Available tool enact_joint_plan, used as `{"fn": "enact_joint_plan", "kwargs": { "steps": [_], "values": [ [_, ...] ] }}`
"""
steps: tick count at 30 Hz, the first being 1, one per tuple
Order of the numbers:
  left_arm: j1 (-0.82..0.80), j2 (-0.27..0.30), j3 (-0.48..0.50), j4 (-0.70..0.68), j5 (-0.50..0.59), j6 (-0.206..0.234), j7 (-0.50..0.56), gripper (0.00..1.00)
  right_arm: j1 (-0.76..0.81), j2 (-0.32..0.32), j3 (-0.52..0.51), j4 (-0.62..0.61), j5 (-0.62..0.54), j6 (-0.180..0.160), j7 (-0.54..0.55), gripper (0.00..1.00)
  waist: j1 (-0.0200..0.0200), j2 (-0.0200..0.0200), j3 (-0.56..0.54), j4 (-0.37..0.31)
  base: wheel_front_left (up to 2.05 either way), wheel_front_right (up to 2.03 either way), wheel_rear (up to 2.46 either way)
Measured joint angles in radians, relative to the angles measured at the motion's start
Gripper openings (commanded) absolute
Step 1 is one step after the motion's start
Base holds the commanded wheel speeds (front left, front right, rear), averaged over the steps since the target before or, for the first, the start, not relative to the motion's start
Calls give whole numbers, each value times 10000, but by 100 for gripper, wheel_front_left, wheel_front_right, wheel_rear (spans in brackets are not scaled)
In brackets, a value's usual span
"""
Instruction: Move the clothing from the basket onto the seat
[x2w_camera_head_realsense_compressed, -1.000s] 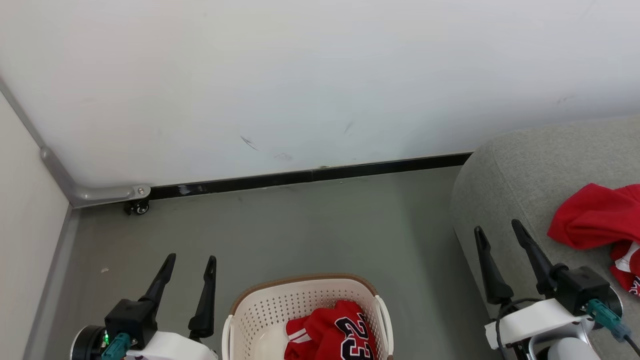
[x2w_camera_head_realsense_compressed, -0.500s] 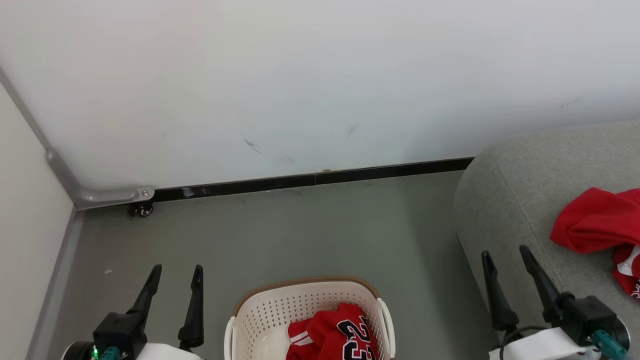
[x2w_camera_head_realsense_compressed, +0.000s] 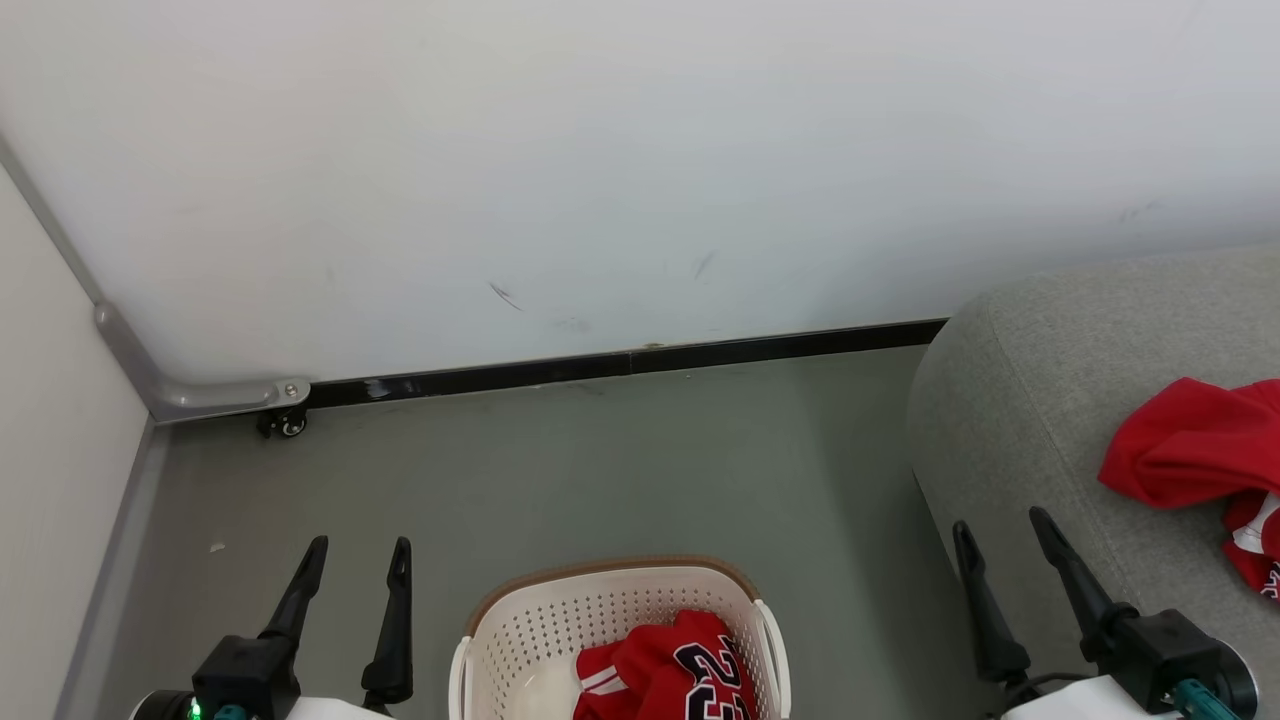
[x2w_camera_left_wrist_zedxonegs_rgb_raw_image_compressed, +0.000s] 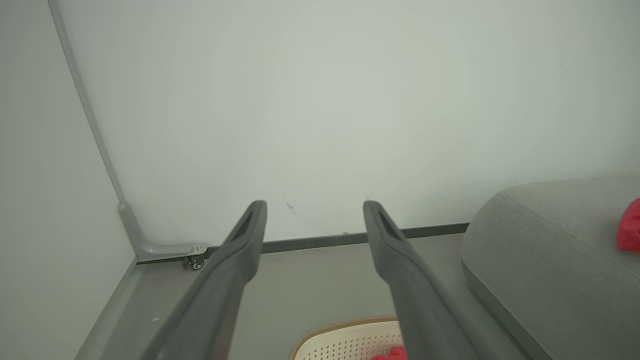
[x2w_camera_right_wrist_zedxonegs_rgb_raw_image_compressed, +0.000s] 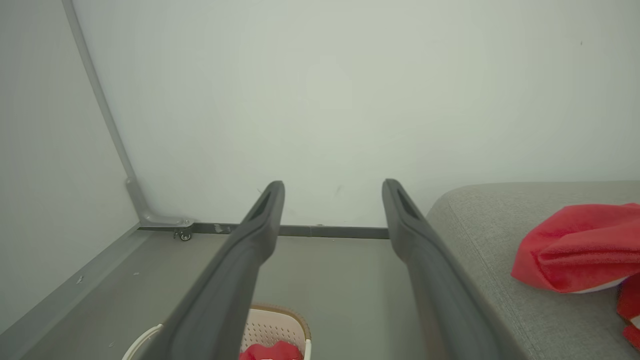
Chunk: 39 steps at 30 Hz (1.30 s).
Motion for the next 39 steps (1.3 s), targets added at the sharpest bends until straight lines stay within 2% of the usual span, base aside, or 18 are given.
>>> {"fn": "enact_joint_plan", "kwargs": {
  "steps": [39],
  "values": [
    [228,-188,437,75,594,-343,0,100,546,15,364,-756,539,0,435,100,0,0,70,-141,0,0,0]
  ]
}}
